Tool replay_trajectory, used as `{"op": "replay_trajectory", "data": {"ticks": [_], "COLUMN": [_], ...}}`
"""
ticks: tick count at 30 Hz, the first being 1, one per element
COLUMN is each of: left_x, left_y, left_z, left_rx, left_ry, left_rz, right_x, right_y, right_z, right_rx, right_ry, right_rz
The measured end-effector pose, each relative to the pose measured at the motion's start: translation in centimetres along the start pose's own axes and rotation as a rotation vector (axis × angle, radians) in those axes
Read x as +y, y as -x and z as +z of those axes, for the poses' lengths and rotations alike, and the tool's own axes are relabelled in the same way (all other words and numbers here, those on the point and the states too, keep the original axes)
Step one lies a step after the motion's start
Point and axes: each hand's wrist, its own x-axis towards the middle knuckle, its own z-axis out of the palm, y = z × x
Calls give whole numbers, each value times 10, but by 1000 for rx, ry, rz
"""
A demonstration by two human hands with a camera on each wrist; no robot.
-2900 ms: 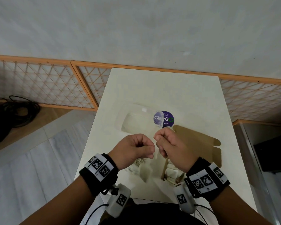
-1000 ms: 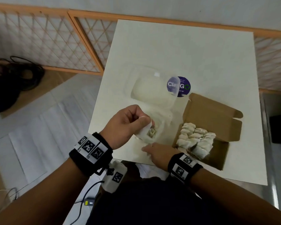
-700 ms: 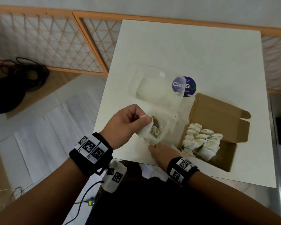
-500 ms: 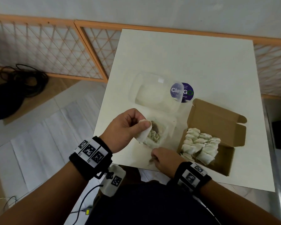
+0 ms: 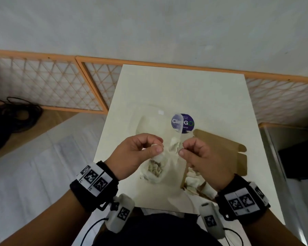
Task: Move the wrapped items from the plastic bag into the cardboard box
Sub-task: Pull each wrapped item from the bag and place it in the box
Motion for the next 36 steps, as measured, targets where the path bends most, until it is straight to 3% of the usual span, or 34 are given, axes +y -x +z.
{"op": "replay_trajectory", "data": {"ticks": [6,16,21,25,36], "left_x": [13,19,26,31,35], "left_y": [-18,-34,-33,-34,-39], "left_z": [26,34,31,27,18], "left_rx": [-63,32,-57,-82,-88], "left_ry": [-44,-179,-354,-354,-291], "left_rz": [50,36,62,84,46], "right_x": [-7,-12,-19,-21,-37], "right_y": [-2,-7,-16,-25,-33], "right_z": [-10,-23,-21,-18,-11], "right_rx": [4,-16,-51,-121,-180], "right_ry": [-11,41,145,168,22], "right_rz": [-72,-65,-104,-166,-46]}}
